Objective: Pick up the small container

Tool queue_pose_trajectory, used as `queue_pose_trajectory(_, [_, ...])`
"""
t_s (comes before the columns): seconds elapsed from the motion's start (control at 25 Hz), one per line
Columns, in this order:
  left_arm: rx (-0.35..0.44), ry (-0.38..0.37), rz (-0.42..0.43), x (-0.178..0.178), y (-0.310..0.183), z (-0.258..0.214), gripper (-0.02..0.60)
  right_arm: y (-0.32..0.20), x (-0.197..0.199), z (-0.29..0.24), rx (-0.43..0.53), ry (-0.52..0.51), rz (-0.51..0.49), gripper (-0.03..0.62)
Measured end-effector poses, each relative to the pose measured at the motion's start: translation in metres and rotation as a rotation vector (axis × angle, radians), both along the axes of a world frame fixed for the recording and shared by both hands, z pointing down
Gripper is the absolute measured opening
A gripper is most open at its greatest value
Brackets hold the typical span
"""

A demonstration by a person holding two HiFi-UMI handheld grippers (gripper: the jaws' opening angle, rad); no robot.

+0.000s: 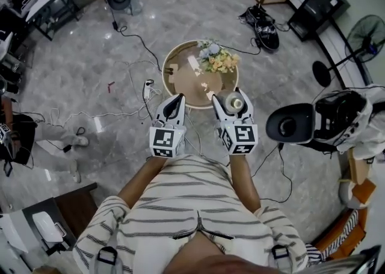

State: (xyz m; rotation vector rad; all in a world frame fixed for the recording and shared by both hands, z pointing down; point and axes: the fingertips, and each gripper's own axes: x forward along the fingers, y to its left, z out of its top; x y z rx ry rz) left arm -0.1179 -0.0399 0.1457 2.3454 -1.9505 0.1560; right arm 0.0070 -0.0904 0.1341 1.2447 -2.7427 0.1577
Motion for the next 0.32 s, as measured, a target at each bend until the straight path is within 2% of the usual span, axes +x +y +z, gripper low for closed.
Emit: queue_pose_trajectory(0.32, [0.064, -0.003, 0.006, 0.011, 0.029, -0.040, -0.002, 0.032, 0.005, -0.033, 0.046, 0.002, -0.009, 0.344])
